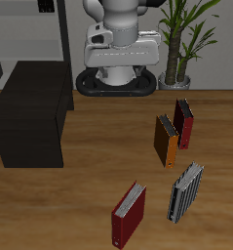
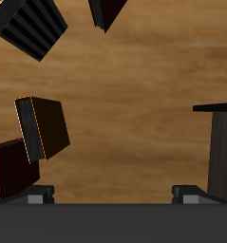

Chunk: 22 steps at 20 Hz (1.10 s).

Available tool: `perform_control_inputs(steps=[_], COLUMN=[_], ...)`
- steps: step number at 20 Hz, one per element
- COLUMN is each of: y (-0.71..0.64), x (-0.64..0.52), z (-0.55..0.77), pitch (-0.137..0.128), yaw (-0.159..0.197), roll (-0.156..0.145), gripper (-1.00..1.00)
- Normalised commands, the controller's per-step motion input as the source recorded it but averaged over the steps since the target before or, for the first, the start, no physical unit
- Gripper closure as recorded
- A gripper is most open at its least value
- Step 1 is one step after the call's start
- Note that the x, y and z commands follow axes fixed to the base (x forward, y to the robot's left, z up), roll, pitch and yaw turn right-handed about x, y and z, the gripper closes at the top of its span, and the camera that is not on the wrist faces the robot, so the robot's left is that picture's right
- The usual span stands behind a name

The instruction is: Place the left red book in the top region of the shelf

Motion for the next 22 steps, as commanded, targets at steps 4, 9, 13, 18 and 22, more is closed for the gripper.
perform_control_inputs(steps=[4,9,13,18,22], y=[0.38,0.41,0.5,0.35,0.38], x=[-0.2,-0.17,-0.2,-0.08,-0.16], z=[-0.14,-0.11,-0.12,-0.11,-0.13], pitch=[-0.006,-0.015,-0.028,-0.004,0.003], yaw=[0.012,-0.006,0.013,0.015,-0.028], roll=[0.017,0.015,0.031,0.002,-0.02], gripper=[-1.0,-1.0,-1.0,-1.0,-1.0])
